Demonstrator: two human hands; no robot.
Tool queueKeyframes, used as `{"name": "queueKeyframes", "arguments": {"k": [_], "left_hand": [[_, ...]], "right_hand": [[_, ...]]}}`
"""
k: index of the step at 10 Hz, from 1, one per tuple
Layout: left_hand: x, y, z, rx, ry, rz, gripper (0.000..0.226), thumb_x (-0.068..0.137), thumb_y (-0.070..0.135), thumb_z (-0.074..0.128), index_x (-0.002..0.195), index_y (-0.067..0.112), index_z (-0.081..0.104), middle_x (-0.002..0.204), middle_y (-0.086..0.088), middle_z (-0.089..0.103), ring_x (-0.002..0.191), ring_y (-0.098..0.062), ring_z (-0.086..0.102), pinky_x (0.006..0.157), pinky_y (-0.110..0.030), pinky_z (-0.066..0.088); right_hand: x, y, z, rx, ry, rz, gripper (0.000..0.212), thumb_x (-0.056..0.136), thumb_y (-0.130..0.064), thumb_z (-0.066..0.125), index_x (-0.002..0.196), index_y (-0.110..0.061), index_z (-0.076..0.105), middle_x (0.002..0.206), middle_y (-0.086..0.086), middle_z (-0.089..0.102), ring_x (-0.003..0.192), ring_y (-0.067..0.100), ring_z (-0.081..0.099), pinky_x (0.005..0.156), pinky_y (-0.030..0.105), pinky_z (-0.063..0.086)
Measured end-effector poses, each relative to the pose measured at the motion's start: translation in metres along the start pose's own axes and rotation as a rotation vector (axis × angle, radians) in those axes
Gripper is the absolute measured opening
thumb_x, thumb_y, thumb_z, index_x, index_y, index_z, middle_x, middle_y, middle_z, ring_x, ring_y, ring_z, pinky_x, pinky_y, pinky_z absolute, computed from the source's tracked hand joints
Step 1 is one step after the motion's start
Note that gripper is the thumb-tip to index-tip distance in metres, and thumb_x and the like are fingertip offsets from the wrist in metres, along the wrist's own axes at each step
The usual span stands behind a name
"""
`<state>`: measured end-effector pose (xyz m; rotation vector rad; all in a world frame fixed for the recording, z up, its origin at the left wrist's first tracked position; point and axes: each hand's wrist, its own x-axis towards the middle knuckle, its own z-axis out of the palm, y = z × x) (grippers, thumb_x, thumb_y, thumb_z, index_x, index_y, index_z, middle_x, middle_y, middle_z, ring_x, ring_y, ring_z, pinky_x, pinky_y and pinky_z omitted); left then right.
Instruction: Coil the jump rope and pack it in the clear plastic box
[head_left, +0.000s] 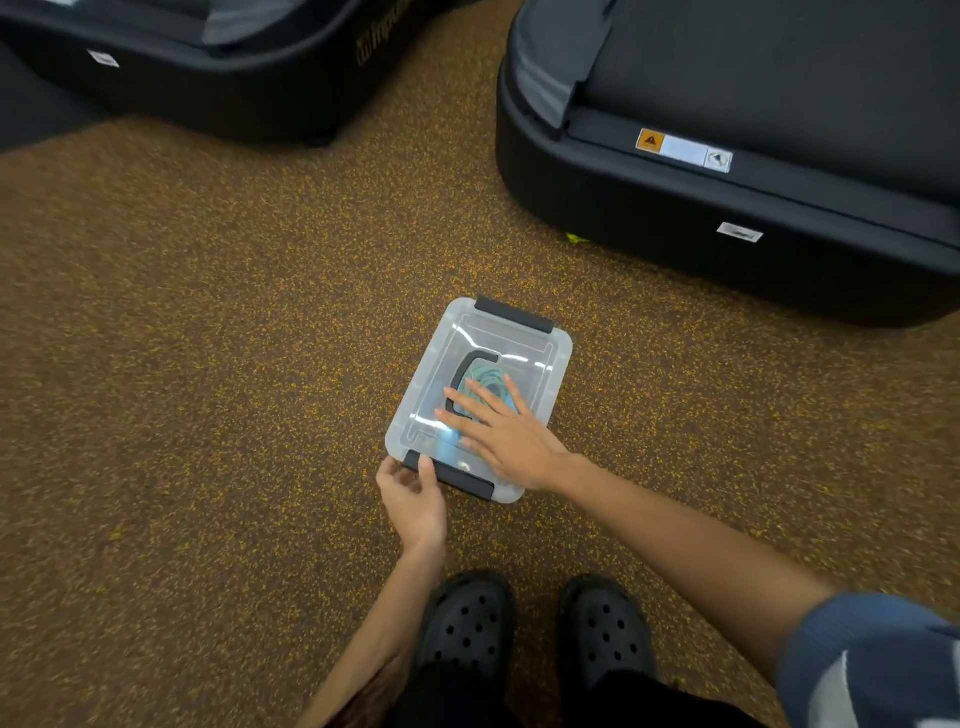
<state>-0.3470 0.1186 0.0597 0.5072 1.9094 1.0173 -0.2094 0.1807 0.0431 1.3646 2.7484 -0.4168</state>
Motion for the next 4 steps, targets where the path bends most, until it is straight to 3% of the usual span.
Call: {"name": "queueKeyframes", "arguments": {"k": [2, 4], "left_hand": [[0.010, -0.002, -0.003, 0.164, -0.037, 0.036, 0.051, 0.093, 0.020, 0.054, 0.137, 0.002, 0.036, 0.128, -0.021, 0.048, 0.110, -0.031, 0.052, 0.097, -0.041, 0.042], [0.006, 0.023, -0.011, 0.387, -0.041, 0.062, 0.062, 0.096, 0.023, 0.048, 0.148, 0.008, 0.017, 0.148, -0.027, 0.025, 0.137, -0.042, 0.024, 0.108, -0.051, 0.026]], "right_hand": [[-0.011, 0.011, -0.020, 0.041, -0.031, 0.117, 0.059, 0.095, -0.048, 0.008, 0.151, -0.029, 0.013, 0.161, -0.004, 0.010, 0.149, 0.024, -0.001, 0.116, 0.060, -0.004], [-0.034, 0.030, -0.048, 0.075, -0.025, 0.273, 0.058, 0.101, -0.043, 0.026, 0.152, -0.028, 0.002, 0.161, -0.005, 0.005, 0.149, 0.022, -0.005, 0.116, 0.060, -0.004]]}}
